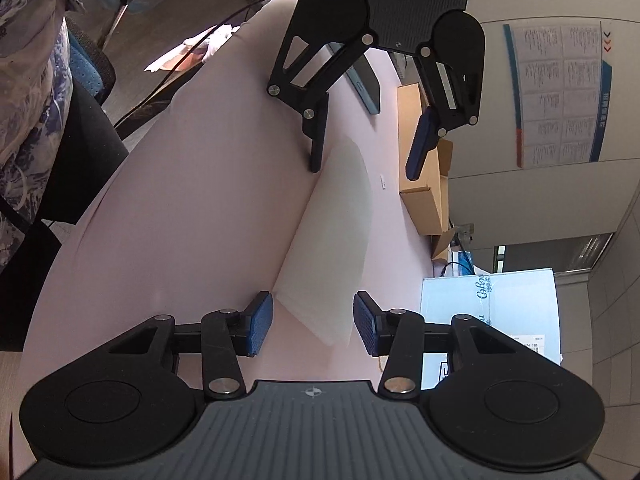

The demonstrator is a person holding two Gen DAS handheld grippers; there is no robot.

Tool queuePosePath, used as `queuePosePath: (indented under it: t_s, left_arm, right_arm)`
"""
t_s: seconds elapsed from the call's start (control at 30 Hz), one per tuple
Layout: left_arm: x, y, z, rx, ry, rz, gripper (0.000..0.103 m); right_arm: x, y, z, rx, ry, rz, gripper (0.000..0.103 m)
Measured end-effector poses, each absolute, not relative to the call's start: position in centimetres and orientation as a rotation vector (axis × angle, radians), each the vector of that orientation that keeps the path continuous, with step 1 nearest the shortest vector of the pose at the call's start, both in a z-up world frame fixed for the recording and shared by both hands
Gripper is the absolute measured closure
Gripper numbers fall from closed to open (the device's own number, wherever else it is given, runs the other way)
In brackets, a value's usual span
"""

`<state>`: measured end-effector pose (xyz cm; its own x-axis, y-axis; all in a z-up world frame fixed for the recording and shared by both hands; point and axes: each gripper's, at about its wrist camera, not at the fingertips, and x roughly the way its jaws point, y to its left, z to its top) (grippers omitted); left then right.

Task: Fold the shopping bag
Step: 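Move both grippers to opposite ends of the folded bag strip, then close the right gripper on one strip end while the left gripper grasps the other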

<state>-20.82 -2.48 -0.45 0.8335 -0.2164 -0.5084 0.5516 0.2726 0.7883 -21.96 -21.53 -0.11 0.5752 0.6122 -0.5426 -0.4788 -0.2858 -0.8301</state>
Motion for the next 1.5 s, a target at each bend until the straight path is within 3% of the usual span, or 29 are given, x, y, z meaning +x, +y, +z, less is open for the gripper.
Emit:
queuePosePath:
  t_s: [0.1,0.2,0.43,0.57,0.63,0.7,0.77,1.03,1.33,1.5]
  left_arm:
    - [-21.0,-2.1,-0.8,1.234,0.283,-0.567,0.033]
    - [-20.7,-1.6,-0.9,1.226,0.267,-0.601,0.033]
    - [-20.6,-1.0,-0.9,1.184,0.246,-0.607,0.030]
    - [-20.5,-1.3,-0.8,1.200,0.247,-0.606,0.027]
    - [-20.4,-1.3,-0.7,1.200,0.253,-0.609,0.025]
    - [-20.3,-1.2,-0.6,1.191,0.258,-0.614,0.024]
    - [-20.2,-1.2,-0.5,1.190,0.261,-0.618,0.024]
    - [-19.1,-1.0,0.0,1.187,0.289,-0.655,0.019]
    - [-18.3,-1.0,-0.1,1.193,0.294,-0.681,0.018]
    - [-18.1,-1.0,-0.1,1.182,0.300,-0.683,0.019]
  right_arm:
    - [-22.1,-21.4,-0.8,-1.582,-0.115,1.090,0.087]
    - [-22.2,-21.2,-1.7,-1.623,-0.146,1.088,0.095]
    - [-22.3,-20.9,-2.1,-1.637,-0.192,1.058,0.096]
    - [-22.3,-20.8,-1.9,-1.650,-0.207,1.046,0.091]
    - [-22.3,-20.7,-1.5,-1.644,-0.216,1.031,0.083]
    - [-22.3,-20.7,-0.8,-1.621,-0.221,1.021,0.064]
    - [-22.2,-20.6,0.1,-1.585,-0.193,1.030,0.056]
    - [-22.3,-20.1,0.6,-1.504,-0.130,1.071,0.054]
    - [-21.4,-19.0,-0.3,-1.453,-0.062,1.106,0.071]
    - [-21.5,-18.7,-1.2,-1.461,-0.061,1.117,0.092]
